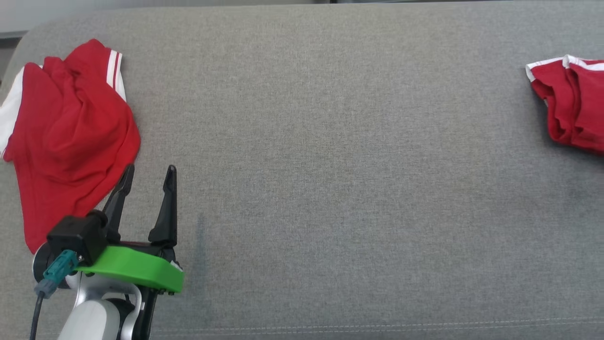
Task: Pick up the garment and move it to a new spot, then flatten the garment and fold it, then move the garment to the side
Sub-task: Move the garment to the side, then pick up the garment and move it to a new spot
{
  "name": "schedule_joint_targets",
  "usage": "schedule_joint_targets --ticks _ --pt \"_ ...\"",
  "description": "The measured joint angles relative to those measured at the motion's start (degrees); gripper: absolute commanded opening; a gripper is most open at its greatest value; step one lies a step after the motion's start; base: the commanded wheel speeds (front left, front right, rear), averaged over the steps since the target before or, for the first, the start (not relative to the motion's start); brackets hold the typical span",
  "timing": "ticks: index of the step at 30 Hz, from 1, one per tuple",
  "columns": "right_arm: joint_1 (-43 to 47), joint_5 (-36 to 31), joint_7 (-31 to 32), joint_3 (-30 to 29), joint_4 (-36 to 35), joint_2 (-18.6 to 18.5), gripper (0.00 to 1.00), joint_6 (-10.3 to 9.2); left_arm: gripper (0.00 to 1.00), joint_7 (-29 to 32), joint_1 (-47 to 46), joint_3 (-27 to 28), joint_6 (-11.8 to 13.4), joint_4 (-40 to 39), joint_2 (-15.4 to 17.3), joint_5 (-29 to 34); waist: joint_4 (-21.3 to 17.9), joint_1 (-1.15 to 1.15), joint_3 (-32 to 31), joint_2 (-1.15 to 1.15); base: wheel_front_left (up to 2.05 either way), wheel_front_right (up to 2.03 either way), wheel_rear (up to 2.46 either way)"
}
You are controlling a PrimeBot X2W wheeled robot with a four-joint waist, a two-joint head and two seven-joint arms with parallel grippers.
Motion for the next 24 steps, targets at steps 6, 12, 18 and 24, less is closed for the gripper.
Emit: schedule_joint_targets --ticks 6,12,18,24 --pt "8.0 -1.0 0.3 2.8 -4.5 7.6 1.00 -0.38 1.00 -0.5 3.1 0.5 -0.4 1.1 1.1 0.0 -1.9 0.00 -4.3 0.00 0.00 0.00 0.00" --pt "14.0 -3.4 0.3 2.2 -7.3 9.9 1.00 -1.25 1.00 -1.8 4.4 0.6 -0.8 1.8 1.5 0.0 -4.6 0.00 -7.4 0.00 0.00 0.00 0.00" --pt "19.5 -9.2 0.3 -0.2 -8.5 10.2 1.00 -1.32 1.00 -2.5 5.9 -0.3 -1.8 3.7 2.3 0.2 -6.2 0.00 -10.3 0.00 0.00 0.00 0.00" --pt "22.4 -12.9 0.3 -3.4 -10.3 11.3 1.00 -1.32 1.00 -3.0 6.1 -1.0 -2.2 3.9 2.1 0.2 -5.6 0.00 -12.3 0.00 0.00 0.00 0.00"
